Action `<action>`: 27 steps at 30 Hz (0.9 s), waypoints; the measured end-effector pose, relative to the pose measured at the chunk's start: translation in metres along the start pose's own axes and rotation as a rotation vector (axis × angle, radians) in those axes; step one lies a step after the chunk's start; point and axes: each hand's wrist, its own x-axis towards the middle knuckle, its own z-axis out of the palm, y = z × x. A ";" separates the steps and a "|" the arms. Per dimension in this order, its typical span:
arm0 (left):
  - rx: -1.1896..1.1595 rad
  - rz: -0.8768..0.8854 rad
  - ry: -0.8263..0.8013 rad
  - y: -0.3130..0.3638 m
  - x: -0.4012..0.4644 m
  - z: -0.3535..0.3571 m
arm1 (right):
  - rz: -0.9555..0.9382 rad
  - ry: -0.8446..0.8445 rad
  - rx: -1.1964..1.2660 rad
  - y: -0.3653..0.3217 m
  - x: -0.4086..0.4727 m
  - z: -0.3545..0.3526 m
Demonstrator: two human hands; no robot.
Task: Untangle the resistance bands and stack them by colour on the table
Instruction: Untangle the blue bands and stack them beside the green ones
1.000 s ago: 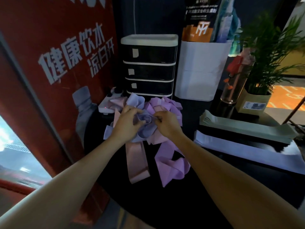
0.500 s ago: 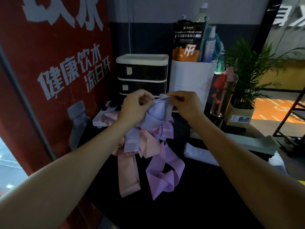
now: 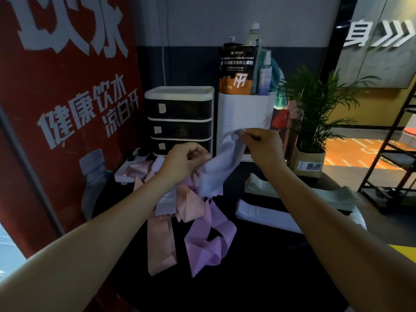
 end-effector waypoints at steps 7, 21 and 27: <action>-0.087 -0.070 -0.138 0.007 -0.003 0.015 | 0.019 -0.070 0.014 0.002 -0.004 0.010; -0.169 0.015 0.146 0.010 0.005 0.023 | 0.044 -0.122 0.036 0.000 -0.009 0.006; -0.061 0.118 0.197 0.013 0.009 0.007 | 0.068 -0.298 -0.026 0.003 -0.014 0.001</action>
